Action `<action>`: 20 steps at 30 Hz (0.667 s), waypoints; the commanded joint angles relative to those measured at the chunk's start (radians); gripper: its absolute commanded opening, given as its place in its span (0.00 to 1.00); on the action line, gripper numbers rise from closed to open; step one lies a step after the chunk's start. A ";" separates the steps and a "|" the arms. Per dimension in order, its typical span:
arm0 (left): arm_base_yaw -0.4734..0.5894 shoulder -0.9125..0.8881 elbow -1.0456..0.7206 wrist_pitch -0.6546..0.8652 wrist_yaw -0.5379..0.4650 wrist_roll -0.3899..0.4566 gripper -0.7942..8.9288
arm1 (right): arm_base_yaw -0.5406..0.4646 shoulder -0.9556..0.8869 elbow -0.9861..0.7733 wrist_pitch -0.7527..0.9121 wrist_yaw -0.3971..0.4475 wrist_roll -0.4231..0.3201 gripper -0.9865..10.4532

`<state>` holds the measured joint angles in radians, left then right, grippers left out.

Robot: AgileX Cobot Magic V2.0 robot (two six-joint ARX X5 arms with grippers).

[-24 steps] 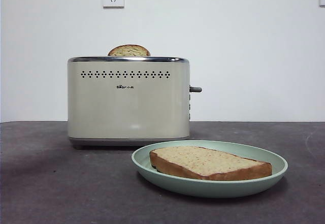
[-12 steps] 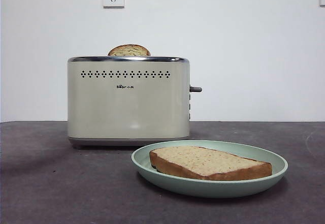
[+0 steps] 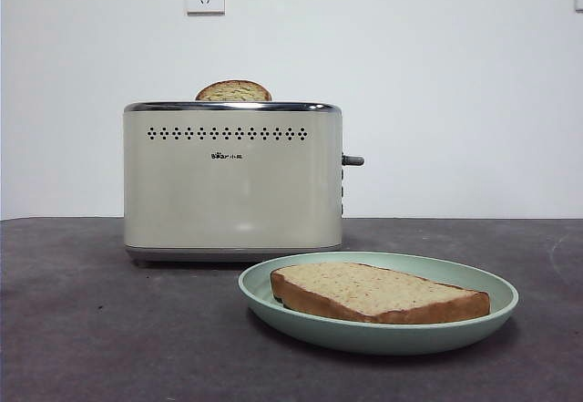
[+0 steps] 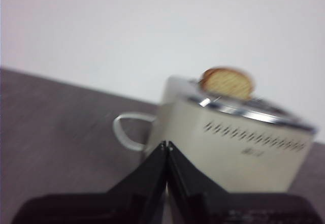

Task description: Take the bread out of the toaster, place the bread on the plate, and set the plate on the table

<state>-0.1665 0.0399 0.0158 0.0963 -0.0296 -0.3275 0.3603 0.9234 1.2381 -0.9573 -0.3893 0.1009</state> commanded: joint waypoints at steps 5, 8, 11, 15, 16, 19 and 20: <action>0.044 -0.038 -0.012 -0.257 -0.014 0.021 0.08 | 0.002 -0.001 -0.002 0.005 0.003 0.006 0.09; 0.043 -0.038 -0.012 -0.288 0.010 0.056 0.08 | 0.002 -0.001 -0.002 0.005 0.003 0.006 0.09; 0.043 -0.038 -0.012 -0.285 0.010 0.074 0.08 | 0.002 -0.001 -0.002 0.005 0.003 0.006 0.09; 0.045 -0.038 -0.012 -0.280 0.005 0.074 0.08 | 0.002 -0.001 -0.002 0.004 0.003 0.006 0.09; 0.044 -0.038 -0.012 -0.280 0.006 0.074 0.08 | 0.002 -0.001 -0.002 0.005 0.003 0.006 0.09; 0.044 -0.037 -0.012 -0.281 0.005 0.074 0.08 | 0.001 -0.001 -0.002 0.005 0.003 0.006 0.09; 0.044 -0.037 -0.012 -0.280 0.005 0.074 0.08 | 0.002 -0.001 -0.002 0.005 0.003 0.006 0.09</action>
<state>-0.1253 0.0048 0.0166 -0.1894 -0.0227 -0.2695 0.3603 0.9226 1.2381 -0.9573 -0.3893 0.1009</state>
